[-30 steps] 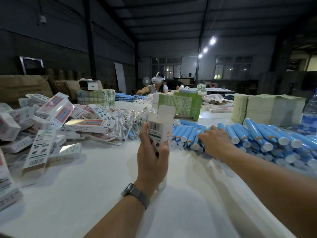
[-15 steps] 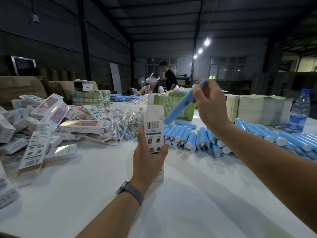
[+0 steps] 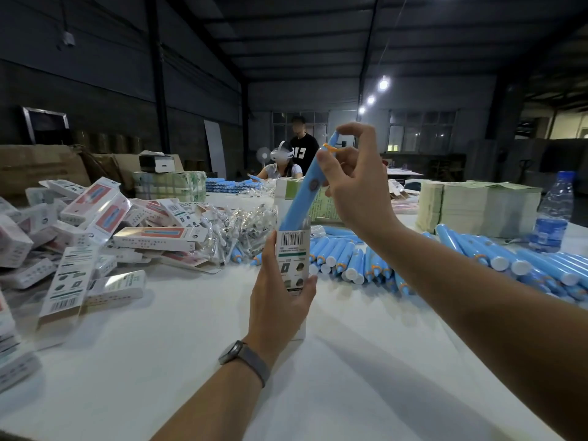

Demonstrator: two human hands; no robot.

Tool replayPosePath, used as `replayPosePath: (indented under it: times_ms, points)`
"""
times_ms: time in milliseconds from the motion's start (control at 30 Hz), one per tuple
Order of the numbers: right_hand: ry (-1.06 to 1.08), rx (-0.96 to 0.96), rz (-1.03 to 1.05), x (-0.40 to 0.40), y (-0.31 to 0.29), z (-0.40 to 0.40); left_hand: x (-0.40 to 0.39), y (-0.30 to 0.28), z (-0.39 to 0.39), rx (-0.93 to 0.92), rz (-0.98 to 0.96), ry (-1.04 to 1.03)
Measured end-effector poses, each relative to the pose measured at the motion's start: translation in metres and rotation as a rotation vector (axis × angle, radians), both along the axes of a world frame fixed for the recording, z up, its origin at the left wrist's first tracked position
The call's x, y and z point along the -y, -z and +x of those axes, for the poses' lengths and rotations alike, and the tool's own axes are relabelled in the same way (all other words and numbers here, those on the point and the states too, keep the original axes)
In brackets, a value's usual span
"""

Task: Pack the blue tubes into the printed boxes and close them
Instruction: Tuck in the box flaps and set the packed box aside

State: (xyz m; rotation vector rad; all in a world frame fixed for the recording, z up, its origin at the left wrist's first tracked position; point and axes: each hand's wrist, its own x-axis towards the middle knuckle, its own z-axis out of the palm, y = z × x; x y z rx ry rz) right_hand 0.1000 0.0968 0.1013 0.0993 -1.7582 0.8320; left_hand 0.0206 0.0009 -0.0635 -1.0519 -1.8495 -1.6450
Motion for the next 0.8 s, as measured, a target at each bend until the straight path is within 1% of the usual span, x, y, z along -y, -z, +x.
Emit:
replayPosePath:
  times_ms: [67,133,233,267,333,433,533,600,633,700,767,800]
  points:
    - [0.029,0.030,-0.027,-0.001,-0.001,-0.005,0.001,-0.001,0.000,-0.009,0.002,-0.029]
    - [0.048,0.101,0.031,0.001,0.002,-0.008,0.002,-0.002,0.000,-0.035,-0.022,-0.048]
    - [0.089,0.286,0.314,0.009,0.027,-0.014,0.001,-0.002,0.001,-0.057,-0.038,-0.085]
    - [0.129,0.310,0.400,0.012,0.038,-0.016,0.001,-0.003,0.000,-0.059,-0.027,-0.099]
    - [0.205,0.281,0.489,0.012,0.057,-0.021,0.001,-0.004,-0.001,-0.057,-0.010,-0.130]
    - [0.247,0.284,0.529,0.012,0.072,-0.031,0.002,-0.005,-0.006,-0.046,-0.010,-0.166]
    - [0.232,0.290,0.519,0.019,0.078,-0.043,0.004,-0.004,-0.016,-0.043,-0.003,-0.230]
    - [0.166,0.246,0.457,0.022,0.082,-0.052,0.009,-0.006,-0.028,-0.007,0.037,-0.293]
    - [0.125,0.229,0.404,0.023,0.085,-0.058,0.012,-0.006,-0.034,0.048,0.079,-0.311]
    - [0.062,0.236,0.252,0.022,0.094,-0.075,0.019,-0.009,-0.048,0.230,0.217,-0.302]
    - [0.056,0.316,0.126,0.016,0.107,-0.098,0.024,-0.010,-0.059,0.350,0.365,-0.288]
    - [0.075,0.400,0.121,0.010,0.113,-0.112,0.026,-0.011,-0.062,0.364,0.421,-0.286]
